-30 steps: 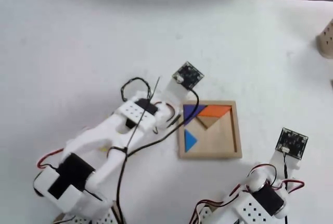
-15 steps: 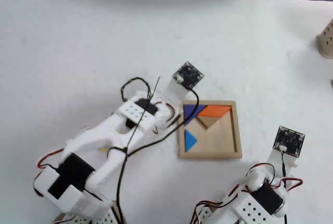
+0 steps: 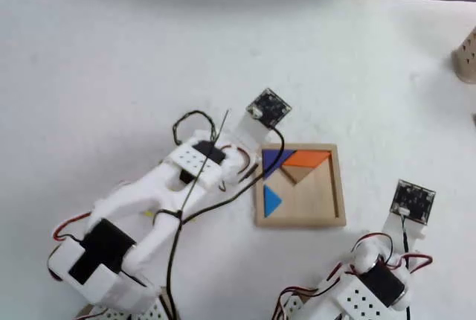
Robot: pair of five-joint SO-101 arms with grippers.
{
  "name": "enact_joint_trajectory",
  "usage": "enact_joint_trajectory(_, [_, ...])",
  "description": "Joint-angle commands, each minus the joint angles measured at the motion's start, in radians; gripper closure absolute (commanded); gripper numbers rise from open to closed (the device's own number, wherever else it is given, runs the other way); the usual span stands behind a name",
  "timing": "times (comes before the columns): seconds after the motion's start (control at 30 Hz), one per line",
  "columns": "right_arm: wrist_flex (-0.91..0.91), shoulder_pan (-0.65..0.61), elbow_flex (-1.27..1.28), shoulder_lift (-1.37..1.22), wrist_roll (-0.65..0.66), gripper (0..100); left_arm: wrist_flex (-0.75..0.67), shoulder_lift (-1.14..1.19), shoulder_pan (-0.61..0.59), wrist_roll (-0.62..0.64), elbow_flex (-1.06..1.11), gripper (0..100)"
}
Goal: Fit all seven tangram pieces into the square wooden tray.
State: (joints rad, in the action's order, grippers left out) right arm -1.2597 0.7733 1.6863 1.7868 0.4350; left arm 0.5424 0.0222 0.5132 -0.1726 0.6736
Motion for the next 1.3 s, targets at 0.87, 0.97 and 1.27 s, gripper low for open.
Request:
enact_joint_trajectory(0.87, [0.682, 0.479, -0.117, 0.005, -0.173, 93.0, -0.012, -0.015, -0.015, -0.025, -0.026, 91])
enact_joint_trajectory(0.97, [0.625, 0.476, -0.173, 0.002, -0.173, 93.0, -0.012, -0.015, -0.015, -0.068, -0.026, 91])
enact_joint_trajectory(1.27, [0.591, 0.476, -0.531, -0.479, -0.172, 93.0, -0.012, -0.015, -0.015, -0.071, -0.026, 91])
